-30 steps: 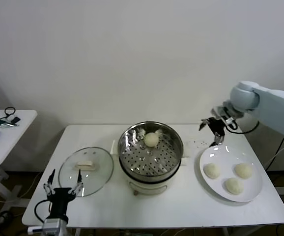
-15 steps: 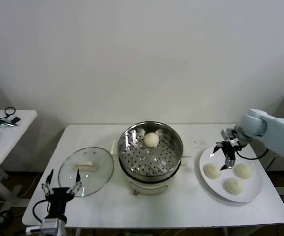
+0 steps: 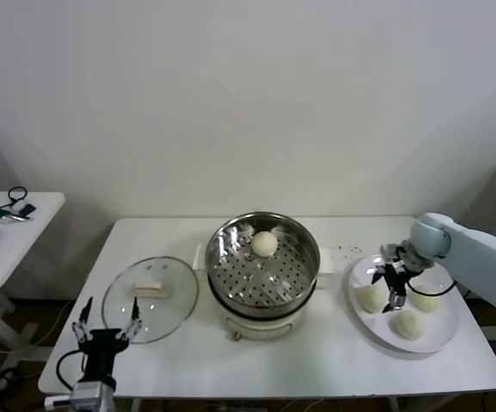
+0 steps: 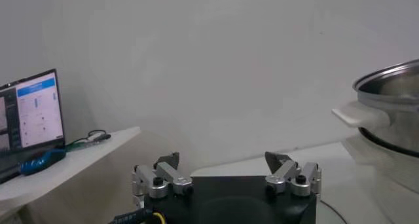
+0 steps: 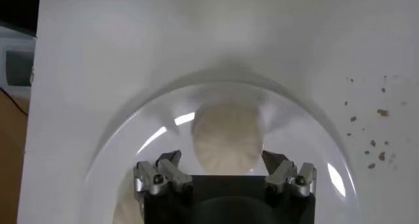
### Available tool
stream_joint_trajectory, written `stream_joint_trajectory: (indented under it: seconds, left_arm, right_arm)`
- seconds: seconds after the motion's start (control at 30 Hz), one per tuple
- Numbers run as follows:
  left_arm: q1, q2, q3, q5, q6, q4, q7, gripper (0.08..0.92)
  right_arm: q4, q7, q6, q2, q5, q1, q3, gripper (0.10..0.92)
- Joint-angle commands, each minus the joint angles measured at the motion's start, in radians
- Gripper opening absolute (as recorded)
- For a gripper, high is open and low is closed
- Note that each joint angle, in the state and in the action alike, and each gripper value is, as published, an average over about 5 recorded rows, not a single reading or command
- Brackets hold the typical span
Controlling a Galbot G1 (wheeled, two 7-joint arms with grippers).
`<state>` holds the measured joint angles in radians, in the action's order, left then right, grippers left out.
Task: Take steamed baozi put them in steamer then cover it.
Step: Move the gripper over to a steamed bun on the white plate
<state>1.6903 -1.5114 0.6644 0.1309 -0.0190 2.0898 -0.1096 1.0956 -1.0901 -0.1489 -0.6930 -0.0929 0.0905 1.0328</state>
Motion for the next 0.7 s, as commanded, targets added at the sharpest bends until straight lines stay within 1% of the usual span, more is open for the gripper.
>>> stream_joint_trajectory:
  seconds: [0.03, 0.3, 0.47, 0.7]
  left_arm:
    - [-0.001, -0.001, -0.002, 0.002, -0.001, -0.002, 0.001, 0.823]
    - [0.002, 0.000, 0.002, 0.002, 0.001, -0.003, 0.001, 0.823]
    - [0.003, 0.002, 0.002, 0.003, 0.001, -0.001, 0.003, 0.823]
    - [0.006, -0.002, -0.001, 0.003, 0.003, 0.000, 0.003, 0.823]
  right_arm:
    - [-0.054, 0.001, 0.003, -0.043, 0.022, -0.045, -0.037, 0.823]
    - [-0.059, -0.001, 0.009, -0.050, 0.018, -0.043, -0.026, 0.811]
    - [-0.058, -0.004, 0.014, -0.048, 0.001, -0.028, -0.013, 0.738]
    - [-0.056, -0.015, 0.030, -0.040, -0.025, 0.002, 0.004, 0.688]
